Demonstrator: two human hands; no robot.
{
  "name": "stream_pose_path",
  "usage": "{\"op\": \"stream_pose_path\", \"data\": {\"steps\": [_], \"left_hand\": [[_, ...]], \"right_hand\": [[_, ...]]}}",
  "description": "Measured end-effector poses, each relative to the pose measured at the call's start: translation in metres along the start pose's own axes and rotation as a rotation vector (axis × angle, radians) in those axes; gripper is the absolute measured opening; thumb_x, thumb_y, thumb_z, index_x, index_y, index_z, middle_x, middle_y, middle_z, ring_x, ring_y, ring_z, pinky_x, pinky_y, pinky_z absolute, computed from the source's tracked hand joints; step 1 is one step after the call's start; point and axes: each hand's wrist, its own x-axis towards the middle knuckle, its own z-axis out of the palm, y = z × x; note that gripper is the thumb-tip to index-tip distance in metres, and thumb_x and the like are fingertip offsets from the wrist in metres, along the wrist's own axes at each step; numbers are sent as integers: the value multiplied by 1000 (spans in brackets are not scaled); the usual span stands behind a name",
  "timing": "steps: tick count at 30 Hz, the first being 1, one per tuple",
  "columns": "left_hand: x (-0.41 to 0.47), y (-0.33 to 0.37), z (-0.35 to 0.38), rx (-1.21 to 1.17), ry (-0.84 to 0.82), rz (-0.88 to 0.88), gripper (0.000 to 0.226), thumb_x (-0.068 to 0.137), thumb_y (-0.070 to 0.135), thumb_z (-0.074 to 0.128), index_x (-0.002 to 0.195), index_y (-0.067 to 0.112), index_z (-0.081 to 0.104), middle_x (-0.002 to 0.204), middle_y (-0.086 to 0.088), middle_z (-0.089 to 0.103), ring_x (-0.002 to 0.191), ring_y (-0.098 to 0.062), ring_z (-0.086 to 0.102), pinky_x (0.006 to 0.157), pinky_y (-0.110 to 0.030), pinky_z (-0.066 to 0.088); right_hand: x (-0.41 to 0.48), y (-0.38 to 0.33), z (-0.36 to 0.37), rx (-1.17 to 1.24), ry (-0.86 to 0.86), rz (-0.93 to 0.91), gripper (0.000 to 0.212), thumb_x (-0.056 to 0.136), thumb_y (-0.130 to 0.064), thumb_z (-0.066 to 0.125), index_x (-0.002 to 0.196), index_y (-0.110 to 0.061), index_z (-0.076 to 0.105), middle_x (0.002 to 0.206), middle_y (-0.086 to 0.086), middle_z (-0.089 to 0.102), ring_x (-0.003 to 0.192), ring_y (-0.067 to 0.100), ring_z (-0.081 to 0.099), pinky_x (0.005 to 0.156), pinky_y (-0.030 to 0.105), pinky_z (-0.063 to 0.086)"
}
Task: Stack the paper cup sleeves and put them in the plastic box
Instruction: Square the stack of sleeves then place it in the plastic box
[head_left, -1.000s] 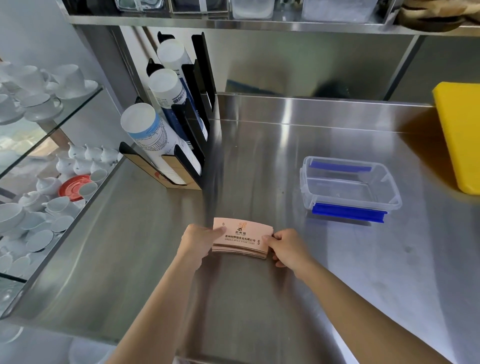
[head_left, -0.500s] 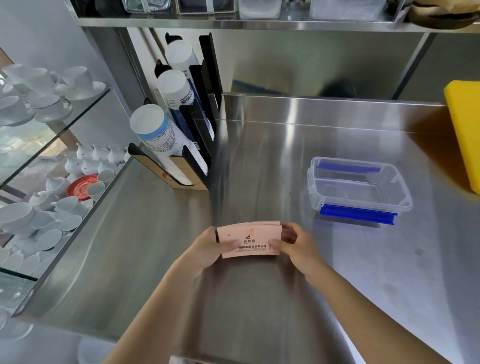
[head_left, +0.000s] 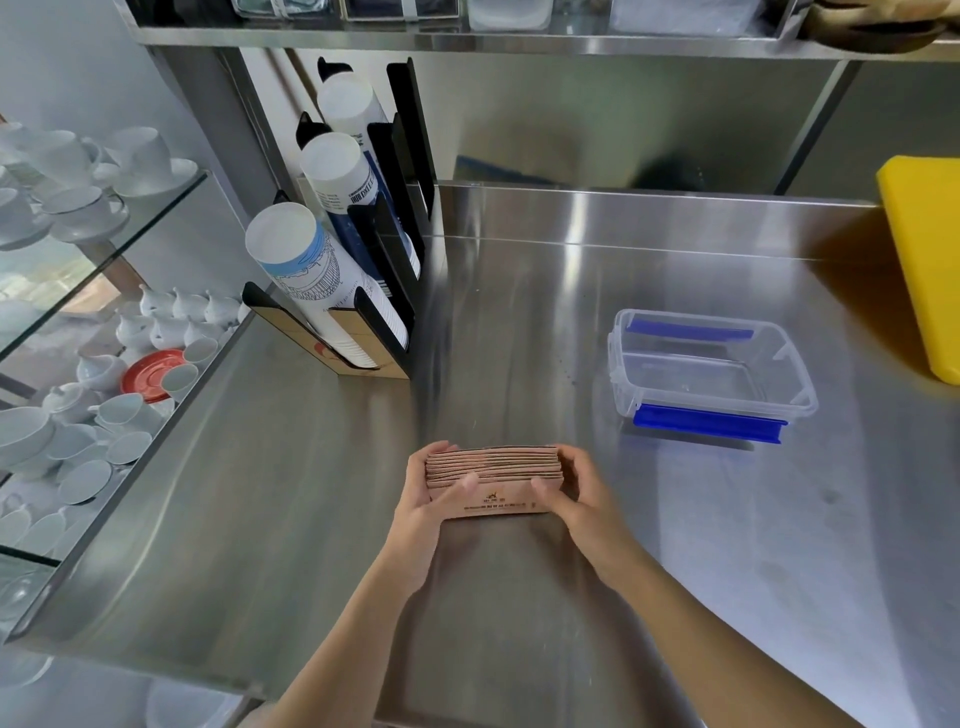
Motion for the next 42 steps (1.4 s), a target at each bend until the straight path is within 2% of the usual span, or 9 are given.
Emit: {"op": "stream_pose_path", "data": {"steps": [7,13,18,22,27,31,34,38,42], "left_hand": [[4,-2,31,-44,428,47,30,92,37,46,71,16,51,74,-2,58,76,-20,54,72,-29,42],[6,9,31,-59,372,78,20,94,20,45,85,9,60,75,0,59,72,-13,56,49,-9,47],[3,10,26,-87,381,112,23,95,21,44,78,11,56,68,3,56,59,0,57,51,-10,45],[0,-2,25,-29,393,119,26,93,23,47,69,15,54,66,0,52,67,-15,49,65,-27,41],[0,-4,25,44,369,147,26,94,21,45,70,13,48,69,-2,47,67,-13,44,65,-27,37],[-3,-3,16,9,210,126,21,89,31,53,78,13,50,72,0,52,68,-10,50,64,-20,42],[-8,-2,3,155,9,115,48,61,40,71,97,16,49,77,11,60,71,-1,59,66,-13,49],[-6,-4,-19,476,-72,106,56,57,26,77,103,29,45,93,11,60,87,-6,59,76,-14,48],[-5,-6,-29,390,-40,109,46,61,11,71,99,27,51,94,7,66,90,-12,63,83,-21,50]], "right_hand": [[13,-1,35,67,329,74,37,90,-47,44,76,-13,52,78,1,59,78,16,54,75,32,42],[16,-2,40,136,378,29,36,93,-34,44,78,-3,52,76,9,56,75,18,52,70,31,40],[12,-10,42,118,354,-50,27,94,-31,43,77,-15,56,77,2,61,76,13,56,70,27,43],[3,4,42,134,411,-21,27,94,-28,44,73,-18,55,73,-2,57,73,10,53,69,23,42],[5,11,38,83,406,-85,27,95,-22,42,73,-10,52,68,-1,52,64,4,48,59,11,39],[8,13,38,88,413,-92,29,95,-23,42,74,-6,51,68,-1,51,61,3,46,59,12,38],[7,12,38,86,402,-100,30,96,-24,42,74,-5,51,66,-2,50,60,2,45,59,13,38],[7,11,37,37,390,-85,29,96,-26,40,74,-11,50,66,-3,49,62,4,45,62,17,38],[5,10,35,20,371,-76,28,96,-29,40,74,-14,50,67,-4,52,62,1,48,65,19,39]]}}
